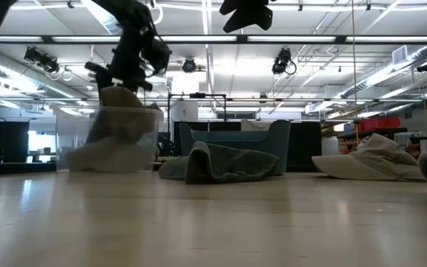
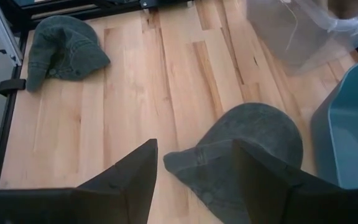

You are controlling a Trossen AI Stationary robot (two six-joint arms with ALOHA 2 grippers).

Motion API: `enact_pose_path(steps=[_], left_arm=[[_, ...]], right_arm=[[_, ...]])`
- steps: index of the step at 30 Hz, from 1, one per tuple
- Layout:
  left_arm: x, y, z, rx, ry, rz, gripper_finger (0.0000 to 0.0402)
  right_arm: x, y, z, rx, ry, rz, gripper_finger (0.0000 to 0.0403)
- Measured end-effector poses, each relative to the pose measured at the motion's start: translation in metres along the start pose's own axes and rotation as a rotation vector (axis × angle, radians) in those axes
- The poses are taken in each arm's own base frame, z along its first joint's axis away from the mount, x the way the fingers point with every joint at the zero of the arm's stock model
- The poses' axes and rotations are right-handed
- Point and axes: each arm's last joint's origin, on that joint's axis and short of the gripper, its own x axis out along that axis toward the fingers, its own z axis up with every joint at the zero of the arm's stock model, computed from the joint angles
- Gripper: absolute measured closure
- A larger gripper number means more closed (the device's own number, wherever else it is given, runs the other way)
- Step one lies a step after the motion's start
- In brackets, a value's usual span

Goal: Pick & Place hat
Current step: Put the bottom brown cap into the transparent bin

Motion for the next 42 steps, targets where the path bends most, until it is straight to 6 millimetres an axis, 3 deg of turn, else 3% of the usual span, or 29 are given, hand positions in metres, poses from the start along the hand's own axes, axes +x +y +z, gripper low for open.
enact_pose_path(steps=[8, 14, 19, 34, 39, 42], left_arm=[[-0.043, 0.014, -0.017, -0.075, -0.180, -0.098, 0.0230], [-0.045, 0.001, -0.005, -0.110, -0.266, -0.228, 0.0297], [-0.030, -0.014, 0.008, -0.118, -0.231, -0.225, 0.0389], [0.056, -0.070, 0.042, -0.011, 0.013, -0.111, 0.0399], [0.069, -0.077, 0.050, 0.040, 0.053, -0.176, 0.0399], [0.063, -0.073, 0.048, 0.051, 0.055, -0.159, 0.0399]], right_arm=[[0.000, 0.000, 0.000, -0.007, -0.003, -0.001, 0.0192], [0.000, -0.001, 0.000, -0.006, -0.004, -0.001, 0.0192], [0.000, -0.001, 0.000, -0.006, -0.003, 0.000, 0.0192], [0.000, -0.001, 0.000, -0.006, -0.001, -0.001, 0.0192], [0.000, -0.001, 0.000, -0.007, 0.001, -0.001, 0.0192], [0.000, -0.001, 0.000, -0.007, 0.001, -0.001, 0.0192]])
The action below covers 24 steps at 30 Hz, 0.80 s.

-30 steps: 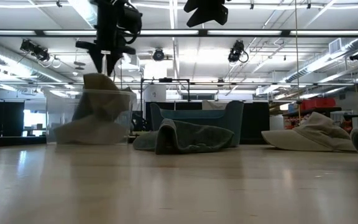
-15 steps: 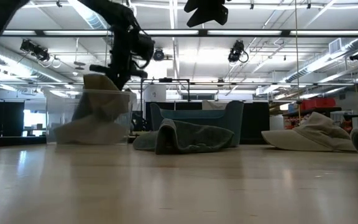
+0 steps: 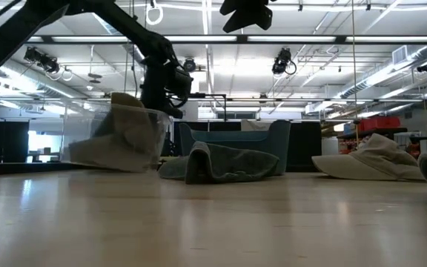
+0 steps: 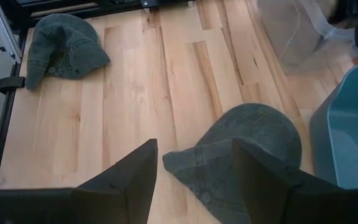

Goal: Pick & Place hat
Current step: Put the bottom brown cap into the transparent bin

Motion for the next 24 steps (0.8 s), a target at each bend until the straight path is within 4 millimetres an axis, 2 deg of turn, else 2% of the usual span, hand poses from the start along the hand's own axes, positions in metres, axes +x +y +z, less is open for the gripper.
enact_pose_path(steps=[7, 13, 19, 24], left_arm=[[-0.055, 0.019, -0.013, -0.043, -0.095, 0.010, 0.0399], [-0.100, 0.035, -0.045, -0.031, -0.090, 0.009, 0.0399], [-0.123, 0.037, -0.067, -0.037, -0.156, -0.042, 0.0399], [-0.119, 0.028, -0.072, -0.013, -0.139, -0.046, 0.0399]], right_arm=[[0.000, 0.000, 0.000, 0.000, 0.000, 0.000, 0.0192], [0.000, 0.000, 0.000, 0.000, 0.000, 0.000, 0.0192], [0.000, 0.000, 0.000, 0.000, 0.000, 0.000, 0.0192], [0.000, 0.000, 0.000, 0.000, 0.001, 0.000, 0.0192]])
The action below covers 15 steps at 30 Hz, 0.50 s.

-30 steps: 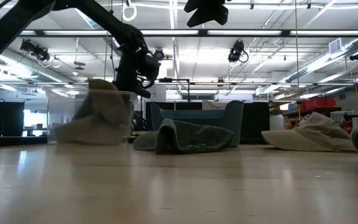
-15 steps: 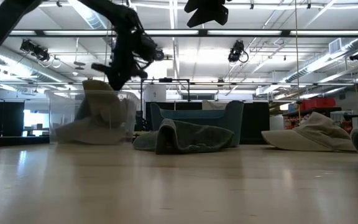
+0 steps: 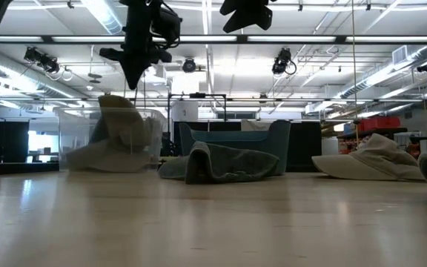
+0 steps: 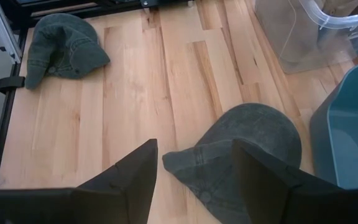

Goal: Pick & Place hat
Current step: Put the bottom brown cap into the transparent bin

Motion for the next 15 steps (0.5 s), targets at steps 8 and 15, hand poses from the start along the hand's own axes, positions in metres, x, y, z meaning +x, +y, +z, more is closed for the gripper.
enact_pose_path(steps=[8, 15], left_arm=[[0.057, -0.004, -0.020, -0.020, 0.161, 0.146, 0.0399], [0.102, 0.006, -0.005, -0.096, 0.066, 0.116, 0.0399]], right_arm=[[0.000, 0.000, 0.000, 0.000, 0.005, -0.001, 0.0192], [0.000, 0.000, 0.000, -0.001, 0.004, -0.001, 0.0192]])
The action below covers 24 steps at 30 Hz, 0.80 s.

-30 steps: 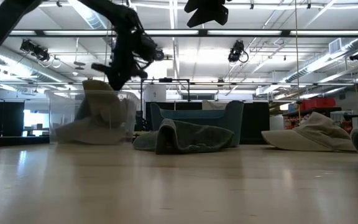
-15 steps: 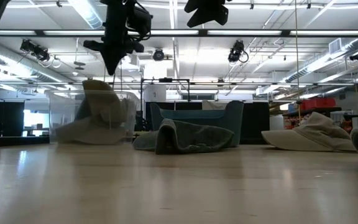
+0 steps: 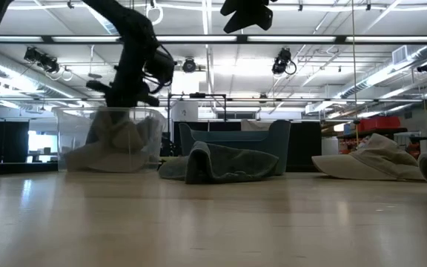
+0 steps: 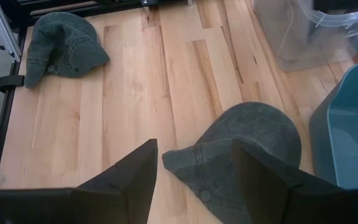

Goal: Pick & Place hat
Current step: Put the bottom brown cap into the transparent bin, then put the brown cap into the transparent bin

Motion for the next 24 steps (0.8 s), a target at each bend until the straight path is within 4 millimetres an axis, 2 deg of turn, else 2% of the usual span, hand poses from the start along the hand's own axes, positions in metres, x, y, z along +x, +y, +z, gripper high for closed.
enact_pose_path(steps=[10, 13, 16, 19, 24], left_arm=[[0.012, 0.019, 0.025, -0.090, 0.017, -0.166, 0.0399], [0.004, 0.022, 0.024, -0.062, 0.059, -0.216, 0.0399], [-0.022, 0.024, 0.020, -0.036, 0.002, -0.259, 0.0399], [-0.056, 0.026, 0.013, -0.018, -0.096, -0.327, 0.0399], [-0.118, 0.035, -0.006, 0.071, -0.303, -0.442, 0.0399]], right_arm=[[0.000, 0.000, 0.000, 0.000, 0.000, 0.000, 0.0192], [0.000, 0.000, 0.000, 0.000, 0.000, 0.000, 0.0192], [0.000, 0.000, 0.000, -0.004, 0.000, 0.000, 0.0192], [-0.003, 0.000, -0.001, -0.015, 0.003, -0.001, 0.0192], [-0.023, -0.003, -0.006, 0.036, 0.025, -0.054, 0.0192]])
